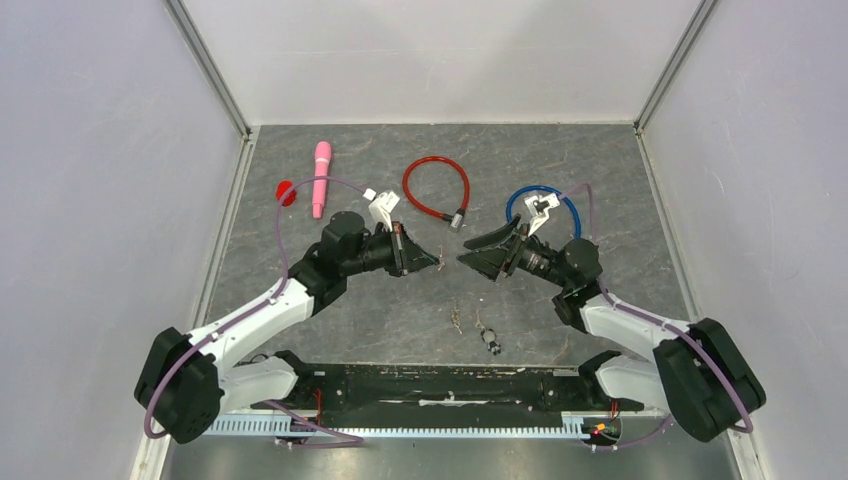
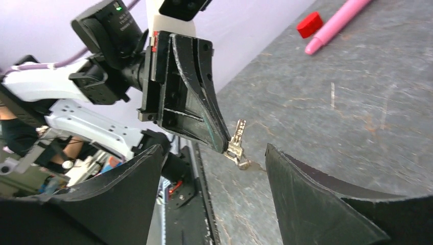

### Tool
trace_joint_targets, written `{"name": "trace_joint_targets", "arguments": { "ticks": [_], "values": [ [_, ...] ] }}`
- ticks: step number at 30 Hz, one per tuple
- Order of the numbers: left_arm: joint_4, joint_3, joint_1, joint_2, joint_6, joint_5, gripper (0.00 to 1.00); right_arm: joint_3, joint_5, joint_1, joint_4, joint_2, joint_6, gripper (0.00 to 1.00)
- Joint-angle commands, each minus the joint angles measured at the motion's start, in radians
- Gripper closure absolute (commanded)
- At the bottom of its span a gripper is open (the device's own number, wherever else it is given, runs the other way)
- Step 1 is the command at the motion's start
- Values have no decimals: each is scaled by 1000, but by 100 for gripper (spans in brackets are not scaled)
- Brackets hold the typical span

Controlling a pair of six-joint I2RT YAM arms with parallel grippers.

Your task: Unlock with the key

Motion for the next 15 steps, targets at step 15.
{"name": "trace_joint_targets", "arguments": {
  "ticks": [15],
  "values": [
    [277, -13, 2, -50, -161, 147, 98, 152, -74, 22, 322, 185, 208, 45]
  ]
}}
